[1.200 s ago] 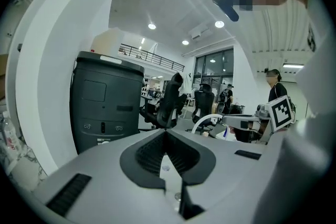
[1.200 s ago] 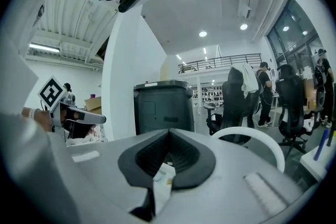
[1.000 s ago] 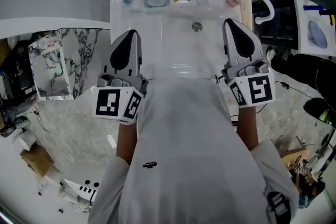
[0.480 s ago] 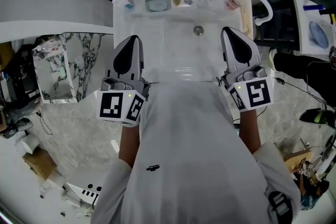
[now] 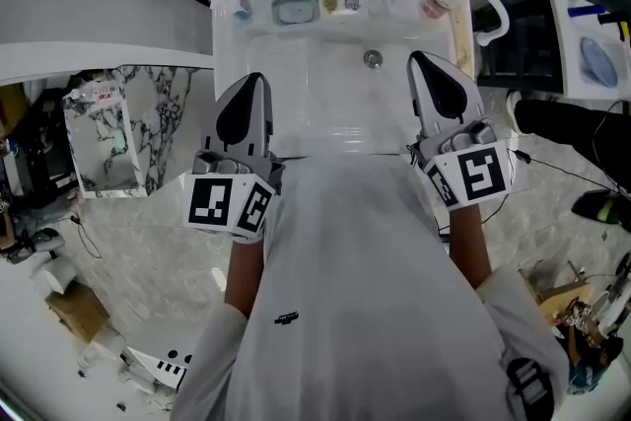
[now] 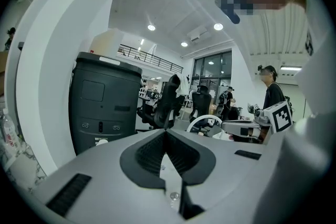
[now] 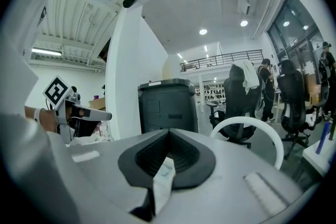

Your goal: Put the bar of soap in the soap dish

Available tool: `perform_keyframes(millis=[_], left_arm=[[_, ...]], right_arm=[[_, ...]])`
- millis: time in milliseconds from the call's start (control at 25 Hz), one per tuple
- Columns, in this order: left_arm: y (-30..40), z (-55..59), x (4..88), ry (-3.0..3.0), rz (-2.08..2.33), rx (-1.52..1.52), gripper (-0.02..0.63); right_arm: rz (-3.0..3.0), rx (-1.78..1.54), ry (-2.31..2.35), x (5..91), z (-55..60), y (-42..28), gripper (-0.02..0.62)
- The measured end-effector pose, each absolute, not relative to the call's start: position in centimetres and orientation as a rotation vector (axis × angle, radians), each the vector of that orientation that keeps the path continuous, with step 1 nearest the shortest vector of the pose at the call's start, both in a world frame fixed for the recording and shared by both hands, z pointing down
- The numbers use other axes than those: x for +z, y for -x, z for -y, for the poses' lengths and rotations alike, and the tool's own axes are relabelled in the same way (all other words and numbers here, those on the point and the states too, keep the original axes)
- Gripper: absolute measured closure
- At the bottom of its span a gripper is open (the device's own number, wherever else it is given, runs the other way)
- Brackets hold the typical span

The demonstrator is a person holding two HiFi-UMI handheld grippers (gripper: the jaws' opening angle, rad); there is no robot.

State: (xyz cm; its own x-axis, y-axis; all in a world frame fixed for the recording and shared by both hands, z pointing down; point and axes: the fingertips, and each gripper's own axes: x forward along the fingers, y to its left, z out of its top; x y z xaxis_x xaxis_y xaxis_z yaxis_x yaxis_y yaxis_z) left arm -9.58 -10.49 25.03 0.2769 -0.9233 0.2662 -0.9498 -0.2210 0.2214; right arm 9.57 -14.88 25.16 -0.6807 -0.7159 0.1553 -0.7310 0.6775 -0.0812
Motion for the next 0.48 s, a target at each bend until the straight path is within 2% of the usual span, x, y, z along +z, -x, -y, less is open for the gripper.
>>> perform_keyframes(millis=[480], left_arm=[[9.34, 10.35, 25.24, -2.222, 1.686, 0.125, 0.598]], right_arm=[[2.776, 0.211, -1.195, 25.07, 14.51, -9.22, 0.597]])
